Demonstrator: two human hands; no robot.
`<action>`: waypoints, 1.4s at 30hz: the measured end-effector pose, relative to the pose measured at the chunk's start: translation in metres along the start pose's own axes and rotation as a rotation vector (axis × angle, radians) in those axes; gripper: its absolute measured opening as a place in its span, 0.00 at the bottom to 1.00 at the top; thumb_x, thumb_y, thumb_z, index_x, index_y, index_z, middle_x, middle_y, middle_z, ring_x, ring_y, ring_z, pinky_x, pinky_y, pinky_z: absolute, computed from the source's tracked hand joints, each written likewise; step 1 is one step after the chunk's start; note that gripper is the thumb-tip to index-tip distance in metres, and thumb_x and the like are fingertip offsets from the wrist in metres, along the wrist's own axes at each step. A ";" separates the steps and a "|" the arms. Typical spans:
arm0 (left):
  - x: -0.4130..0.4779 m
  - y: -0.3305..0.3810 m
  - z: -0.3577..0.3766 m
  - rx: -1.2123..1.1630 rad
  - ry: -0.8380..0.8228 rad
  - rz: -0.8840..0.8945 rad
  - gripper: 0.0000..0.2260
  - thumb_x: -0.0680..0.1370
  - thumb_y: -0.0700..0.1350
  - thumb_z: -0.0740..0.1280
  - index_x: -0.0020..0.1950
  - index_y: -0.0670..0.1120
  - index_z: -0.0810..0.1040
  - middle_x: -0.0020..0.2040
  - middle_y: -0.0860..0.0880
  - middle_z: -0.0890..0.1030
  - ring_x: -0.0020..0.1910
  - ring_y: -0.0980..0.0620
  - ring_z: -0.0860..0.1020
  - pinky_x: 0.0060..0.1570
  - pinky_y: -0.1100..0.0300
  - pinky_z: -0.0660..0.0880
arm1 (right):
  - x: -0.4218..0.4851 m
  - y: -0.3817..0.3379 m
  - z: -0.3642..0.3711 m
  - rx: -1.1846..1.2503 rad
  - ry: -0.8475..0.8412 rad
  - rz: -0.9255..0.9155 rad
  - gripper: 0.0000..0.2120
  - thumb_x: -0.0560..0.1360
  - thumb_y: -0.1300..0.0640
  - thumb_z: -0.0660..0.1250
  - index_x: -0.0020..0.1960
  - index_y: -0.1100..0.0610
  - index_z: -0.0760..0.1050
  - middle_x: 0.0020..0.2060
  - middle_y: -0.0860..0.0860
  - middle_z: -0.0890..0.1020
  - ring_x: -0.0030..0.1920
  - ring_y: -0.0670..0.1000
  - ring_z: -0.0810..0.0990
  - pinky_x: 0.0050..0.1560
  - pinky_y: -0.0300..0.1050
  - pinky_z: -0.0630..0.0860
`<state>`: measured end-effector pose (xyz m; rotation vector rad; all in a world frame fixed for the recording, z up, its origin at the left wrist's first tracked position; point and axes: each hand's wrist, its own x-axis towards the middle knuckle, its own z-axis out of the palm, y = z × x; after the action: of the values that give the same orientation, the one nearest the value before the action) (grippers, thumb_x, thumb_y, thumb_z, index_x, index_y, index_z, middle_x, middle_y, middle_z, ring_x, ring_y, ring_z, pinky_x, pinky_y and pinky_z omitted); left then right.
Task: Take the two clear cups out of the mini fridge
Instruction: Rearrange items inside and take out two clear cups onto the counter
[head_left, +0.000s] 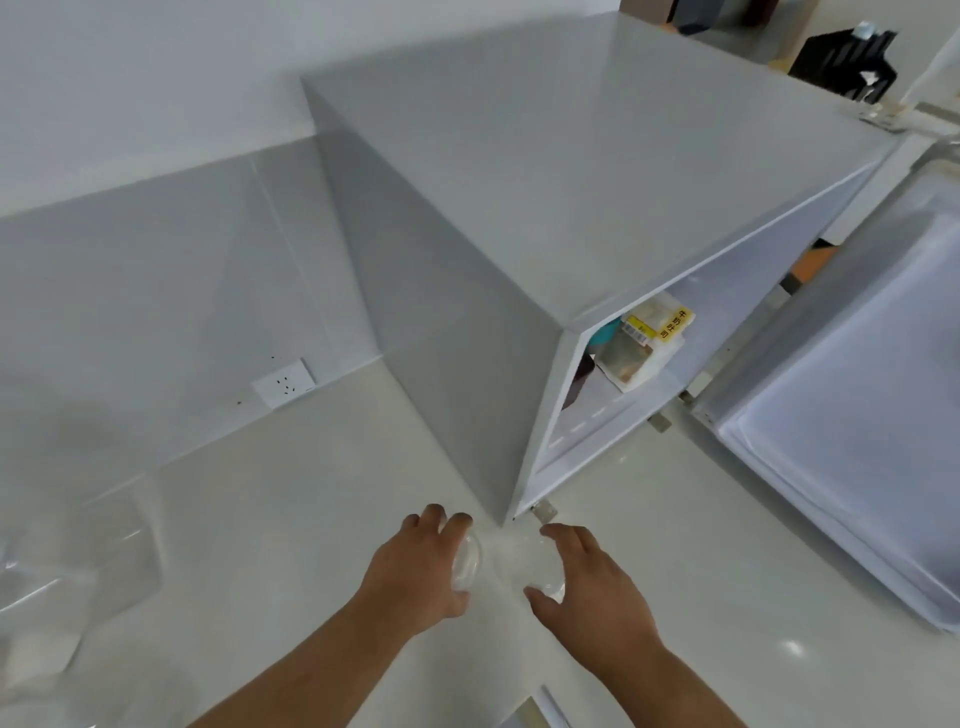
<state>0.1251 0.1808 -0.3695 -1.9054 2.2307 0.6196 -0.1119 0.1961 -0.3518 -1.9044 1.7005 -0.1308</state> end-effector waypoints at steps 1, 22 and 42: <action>0.000 -0.008 0.002 -0.002 -0.003 -0.011 0.38 0.69 0.61 0.73 0.74 0.57 0.60 0.67 0.51 0.67 0.60 0.48 0.71 0.44 0.55 0.78 | 0.005 -0.005 0.006 -0.005 -0.017 -0.008 0.31 0.73 0.37 0.66 0.72 0.41 0.61 0.67 0.40 0.70 0.58 0.46 0.79 0.52 0.43 0.77; 0.017 -0.089 0.038 0.037 -0.011 0.023 0.38 0.68 0.62 0.72 0.74 0.54 0.62 0.65 0.48 0.71 0.58 0.46 0.72 0.51 0.56 0.75 | 0.046 -0.052 0.065 -0.026 -0.086 -0.090 0.30 0.73 0.39 0.68 0.71 0.42 0.61 0.68 0.40 0.71 0.57 0.47 0.79 0.51 0.43 0.79; 0.018 -0.108 0.060 0.026 0.007 0.074 0.40 0.67 0.62 0.75 0.74 0.53 0.65 0.66 0.47 0.73 0.60 0.45 0.74 0.57 0.53 0.75 | 0.048 -0.057 0.081 -0.043 -0.084 -0.067 0.30 0.74 0.39 0.68 0.71 0.42 0.61 0.68 0.40 0.70 0.56 0.48 0.79 0.50 0.45 0.79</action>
<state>0.2171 0.1761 -0.4535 -1.8231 2.3113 0.5916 -0.0176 0.1809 -0.4067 -1.9707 1.5966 -0.0399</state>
